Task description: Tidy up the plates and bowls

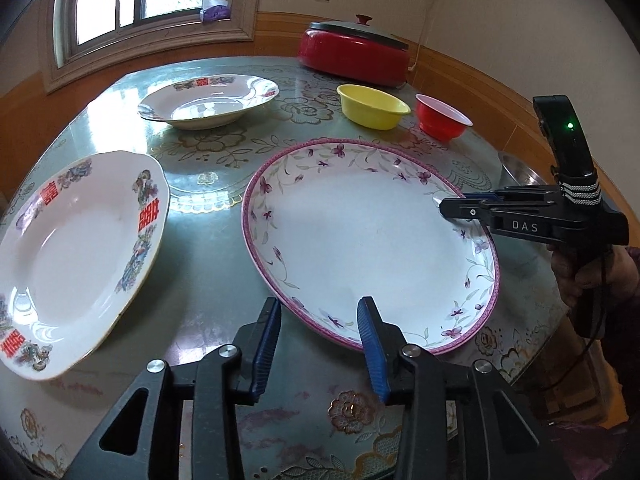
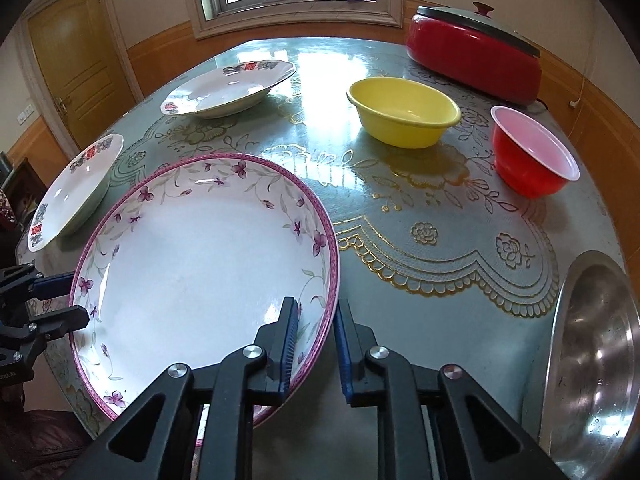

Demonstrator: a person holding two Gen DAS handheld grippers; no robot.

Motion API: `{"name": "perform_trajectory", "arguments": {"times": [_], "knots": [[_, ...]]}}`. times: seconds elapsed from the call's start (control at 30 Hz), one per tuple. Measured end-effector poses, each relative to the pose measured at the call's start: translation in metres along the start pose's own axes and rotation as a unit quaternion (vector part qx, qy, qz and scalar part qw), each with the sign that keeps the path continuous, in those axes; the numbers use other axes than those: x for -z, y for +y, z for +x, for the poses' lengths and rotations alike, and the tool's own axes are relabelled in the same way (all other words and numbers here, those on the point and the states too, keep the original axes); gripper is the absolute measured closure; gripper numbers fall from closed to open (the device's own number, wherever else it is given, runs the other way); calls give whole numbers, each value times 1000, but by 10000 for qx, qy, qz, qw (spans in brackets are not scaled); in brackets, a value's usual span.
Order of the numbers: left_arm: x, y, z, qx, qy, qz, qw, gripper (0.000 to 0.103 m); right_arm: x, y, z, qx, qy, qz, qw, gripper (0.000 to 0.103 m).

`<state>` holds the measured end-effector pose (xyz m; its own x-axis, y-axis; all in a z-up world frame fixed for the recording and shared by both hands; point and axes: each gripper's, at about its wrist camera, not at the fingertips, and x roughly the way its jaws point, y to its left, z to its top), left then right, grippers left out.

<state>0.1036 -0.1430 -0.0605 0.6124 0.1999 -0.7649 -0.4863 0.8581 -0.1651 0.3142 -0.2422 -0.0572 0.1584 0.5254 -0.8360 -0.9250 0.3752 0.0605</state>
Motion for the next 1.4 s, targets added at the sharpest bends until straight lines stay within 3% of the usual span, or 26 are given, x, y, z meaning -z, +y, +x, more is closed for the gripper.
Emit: {"name": "perform_trajectory", "arguments": {"times": [0.3,0.43,0.9,1.23,1.4], "knots": [[-5,1,9,-353,-47,-367,9987,63,-15,3,9,148,61,-132,9998,86],[-4,0,9,-429,-99,-324,9985,66,-3,-1,1,-74,147,34,9999,85],[-13,4,12,-1021,-89,-239,9944,73,-3,10,6,34,-27,351,9994,82],[1,4,-17,-1058,-402,-392,9928,73,-2,11,1,144,-132,523,9984,80],[7,2,-24,-1073,-449,-381,9925,74,-3,22,7,319,-45,311,9990,75]]}}
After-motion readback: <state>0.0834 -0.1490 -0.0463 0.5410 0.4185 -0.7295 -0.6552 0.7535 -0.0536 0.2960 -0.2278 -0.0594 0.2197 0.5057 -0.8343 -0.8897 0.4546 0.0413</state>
